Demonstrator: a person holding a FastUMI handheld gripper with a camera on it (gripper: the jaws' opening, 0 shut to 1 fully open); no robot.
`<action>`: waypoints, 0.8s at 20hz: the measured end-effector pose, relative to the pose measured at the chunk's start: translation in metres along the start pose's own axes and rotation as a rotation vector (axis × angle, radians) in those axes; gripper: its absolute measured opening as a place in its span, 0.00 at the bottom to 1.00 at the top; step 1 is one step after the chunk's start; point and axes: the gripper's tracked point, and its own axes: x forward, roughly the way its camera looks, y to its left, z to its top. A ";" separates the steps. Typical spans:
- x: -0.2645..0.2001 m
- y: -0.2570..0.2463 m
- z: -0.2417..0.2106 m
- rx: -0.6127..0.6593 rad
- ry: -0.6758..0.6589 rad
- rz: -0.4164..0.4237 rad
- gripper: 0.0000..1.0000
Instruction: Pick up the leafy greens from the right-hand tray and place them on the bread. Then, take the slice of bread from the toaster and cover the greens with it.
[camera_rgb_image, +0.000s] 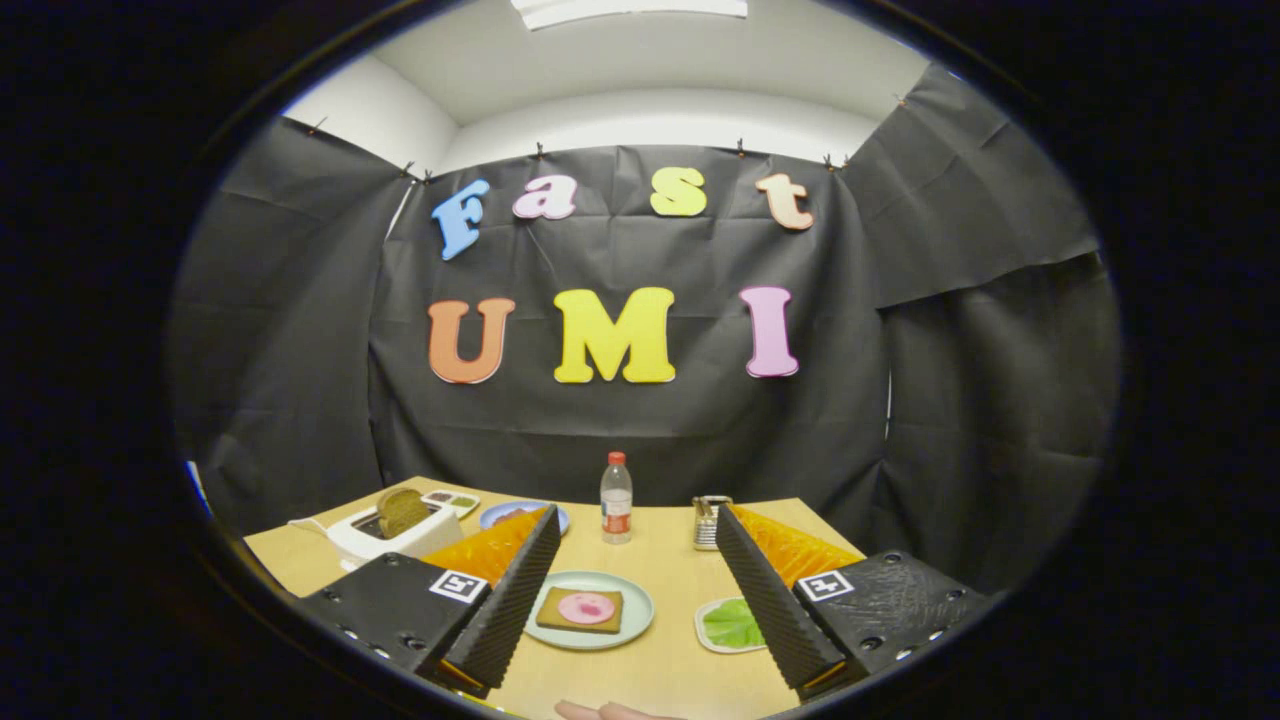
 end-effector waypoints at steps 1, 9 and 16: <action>0.007 -0.013 -0.004 0.001 0.010 -0.018 0.96; 0.073 -0.112 -0.063 0.045 0.123 -0.103 0.97; 0.131 -0.178 -0.153 0.161 0.325 -0.163 0.95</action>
